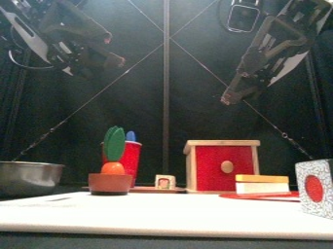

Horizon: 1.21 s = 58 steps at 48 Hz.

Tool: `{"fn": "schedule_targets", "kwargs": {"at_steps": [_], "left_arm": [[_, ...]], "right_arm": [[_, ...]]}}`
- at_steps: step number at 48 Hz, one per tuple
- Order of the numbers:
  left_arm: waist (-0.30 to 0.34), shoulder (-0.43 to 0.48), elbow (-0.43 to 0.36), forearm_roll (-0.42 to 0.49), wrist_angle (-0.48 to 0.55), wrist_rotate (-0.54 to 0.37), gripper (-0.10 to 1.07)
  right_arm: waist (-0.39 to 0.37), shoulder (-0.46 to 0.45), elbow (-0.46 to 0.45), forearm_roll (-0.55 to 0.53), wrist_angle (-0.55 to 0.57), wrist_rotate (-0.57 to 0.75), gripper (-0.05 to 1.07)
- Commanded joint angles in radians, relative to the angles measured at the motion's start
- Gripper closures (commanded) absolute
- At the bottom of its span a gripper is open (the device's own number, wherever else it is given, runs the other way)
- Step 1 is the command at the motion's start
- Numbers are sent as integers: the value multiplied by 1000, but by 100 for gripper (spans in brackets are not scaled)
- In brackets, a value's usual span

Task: Put the carrot bottom into the bowl

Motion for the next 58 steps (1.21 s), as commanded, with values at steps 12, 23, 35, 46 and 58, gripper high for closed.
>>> {"fn": "schedule_targets", "kwargs": {"at_steps": [12, 23, 35, 46, 58], "left_arm": [[-3, -3, -9, -5, -12, -2, 12], [-3, -2, -5, -43, -11, -2, 12], [-3, -2, 3, -74, -11, 0, 12], [-3, -3, 8, -74, -8, 2, 12], [3, -2, 20, -72, -6, 3, 12]], "right_arm": [[54, -31, -54, 21, 120, -5, 6], [54, -25, -46, 26, 126, 5, 6], [49, -25, -44, 52, 141, 2, 6], [54, -11, -40, 67, 141, 3, 6], [60, 9, -38, 101, 155, 3, 6]]}}
